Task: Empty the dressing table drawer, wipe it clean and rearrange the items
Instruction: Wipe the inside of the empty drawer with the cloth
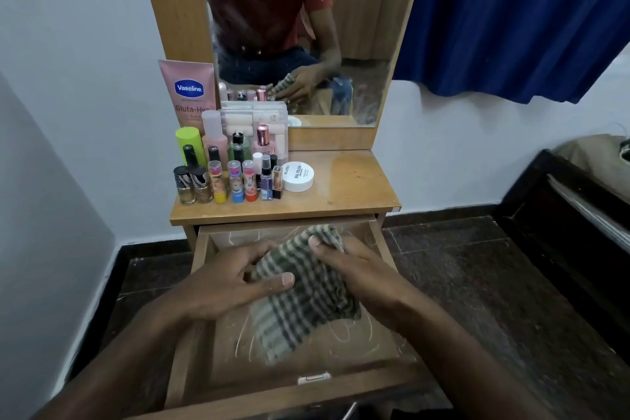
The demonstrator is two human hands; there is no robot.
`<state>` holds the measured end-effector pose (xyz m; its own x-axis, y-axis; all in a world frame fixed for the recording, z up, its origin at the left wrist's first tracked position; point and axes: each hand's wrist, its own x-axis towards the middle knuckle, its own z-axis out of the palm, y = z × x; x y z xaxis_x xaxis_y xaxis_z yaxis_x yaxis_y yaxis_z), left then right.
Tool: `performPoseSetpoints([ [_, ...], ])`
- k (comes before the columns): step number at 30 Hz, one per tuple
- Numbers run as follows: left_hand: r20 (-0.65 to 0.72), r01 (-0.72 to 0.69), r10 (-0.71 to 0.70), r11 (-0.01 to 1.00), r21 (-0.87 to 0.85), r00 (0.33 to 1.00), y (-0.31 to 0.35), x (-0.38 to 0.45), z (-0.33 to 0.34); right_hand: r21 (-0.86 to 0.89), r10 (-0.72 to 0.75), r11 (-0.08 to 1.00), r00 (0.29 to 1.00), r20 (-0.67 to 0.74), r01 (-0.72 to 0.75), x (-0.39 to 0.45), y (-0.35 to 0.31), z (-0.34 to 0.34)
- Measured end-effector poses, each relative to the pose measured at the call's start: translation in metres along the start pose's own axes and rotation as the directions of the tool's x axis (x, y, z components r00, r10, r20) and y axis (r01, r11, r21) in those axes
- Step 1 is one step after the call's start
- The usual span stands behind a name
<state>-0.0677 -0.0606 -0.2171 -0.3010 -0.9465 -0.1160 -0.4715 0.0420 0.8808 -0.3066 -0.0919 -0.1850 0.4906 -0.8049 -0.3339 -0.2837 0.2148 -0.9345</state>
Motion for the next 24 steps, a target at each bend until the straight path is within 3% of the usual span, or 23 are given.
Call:
performPoseSetpoints([
  [2,0.031,0.035,-0.031,0.994,-0.104,0.999,0.008,-0.003,-0.005,0.151,0.07,0.986,0.997,0.032,-0.074,0.005,0.001,-0.001],
  [4,0.018,0.055,-0.054,0.996,-0.066,0.998,0.005,-0.003,-0.009,0.135,0.055,0.989,0.998,0.018,-0.057,0.007,-0.001,-0.003],
  [6,-0.038,0.03,-0.024,0.985,0.169,0.999,-0.007,0.0,-0.011,-0.287,-0.07,0.957,0.992,-0.108,0.037,0.011,0.004,-0.009],
  [7,-0.07,0.013,0.008,0.956,0.292,0.998,-0.016,0.002,-0.01,-0.537,-0.177,0.842,0.968,-0.177,0.056,0.015,0.009,-0.013],
  [9,-0.13,-0.028,0.094,0.9,0.435,0.987,-0.027,0.005,-0.008,-0.757,-0.392,0.649,0.885,-0.252,0.072,0.022,0.017,-0.018],
  [11,-0.15,-0.081,0.194,0.831,0.55,0.97,-0.027,0.007,-0.007,-0.763,-0.519,0.631,0.806,-0.285,0.136,0.026,0.02,-0.024],
  [13,-0.075,-0.157,0.256,0.772,0.616,0.964,-0.028,0.01,-0.006,-0.763,-0.583,0.625,0.75,-0.314,0.167,0.028,0.021,-0.028],
  [17,0.102,-0.332,0.325,0.802,0.497,0.94,-0.031,0.018,0.012,-0.803,-0.632,0.586,0.682,-0.367,0.111,0.035,0.034,-0.031],
  [19,0.232,-0.352,0.265,0.714,0.606,0.936,-0.039,0.024,0.033,-0.783,-0.644,0.616,0.628,-0.436,0.087,0.034,0.038,-0.036],
  [21,0.313,-0.319,0.112,0.577,0.752,0.943,-0.052,0.03,0.055,-0.737,-0.621,0.674,0.583,-0.524,0.054,0.028,0.039,-0.045],
  [24,0.344,-0.338,0.075,0.463,0.819,0.936,-0.064,0.033,0.072,-0.679,-0.457,0.721,0.642,-0.615,-0.137,0.017,0.042,-0.046],
])
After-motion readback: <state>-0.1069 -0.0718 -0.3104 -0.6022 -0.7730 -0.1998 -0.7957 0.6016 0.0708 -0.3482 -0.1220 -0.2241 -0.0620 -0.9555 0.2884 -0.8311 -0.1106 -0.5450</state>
